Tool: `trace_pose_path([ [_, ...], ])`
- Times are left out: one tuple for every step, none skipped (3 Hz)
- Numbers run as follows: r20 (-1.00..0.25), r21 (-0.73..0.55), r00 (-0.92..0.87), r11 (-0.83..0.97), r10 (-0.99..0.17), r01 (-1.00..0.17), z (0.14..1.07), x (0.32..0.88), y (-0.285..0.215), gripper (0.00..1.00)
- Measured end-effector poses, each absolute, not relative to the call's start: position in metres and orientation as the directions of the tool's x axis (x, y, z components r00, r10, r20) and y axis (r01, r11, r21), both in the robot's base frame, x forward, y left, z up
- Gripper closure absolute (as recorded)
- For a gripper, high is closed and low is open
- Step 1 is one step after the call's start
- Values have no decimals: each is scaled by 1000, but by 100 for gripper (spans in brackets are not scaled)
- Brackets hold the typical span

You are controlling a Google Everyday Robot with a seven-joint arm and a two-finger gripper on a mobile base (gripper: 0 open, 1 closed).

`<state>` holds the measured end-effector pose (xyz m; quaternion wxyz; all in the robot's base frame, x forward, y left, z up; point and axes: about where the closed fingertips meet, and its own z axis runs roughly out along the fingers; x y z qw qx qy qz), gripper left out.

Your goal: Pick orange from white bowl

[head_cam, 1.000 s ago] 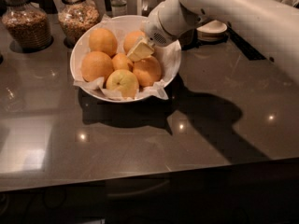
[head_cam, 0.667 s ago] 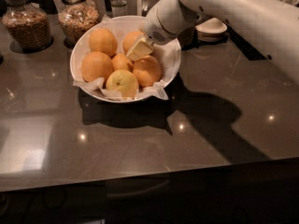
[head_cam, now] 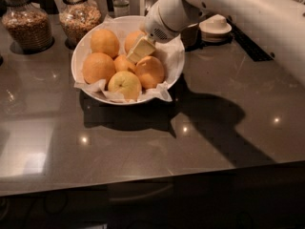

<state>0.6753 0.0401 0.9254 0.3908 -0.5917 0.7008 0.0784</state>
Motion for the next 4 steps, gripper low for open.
trace_pose_path([
  [-596,-362,-32,304,-803,-881,903,684,46,30],
  [-596,-363,-32,304,-803,-881,911,685,45,45],
  [-596,-363,-32,304,-803,-881,914,685,45,66],
  [-595,-363,-32,304,-803,-881,913,685,45,72],
])
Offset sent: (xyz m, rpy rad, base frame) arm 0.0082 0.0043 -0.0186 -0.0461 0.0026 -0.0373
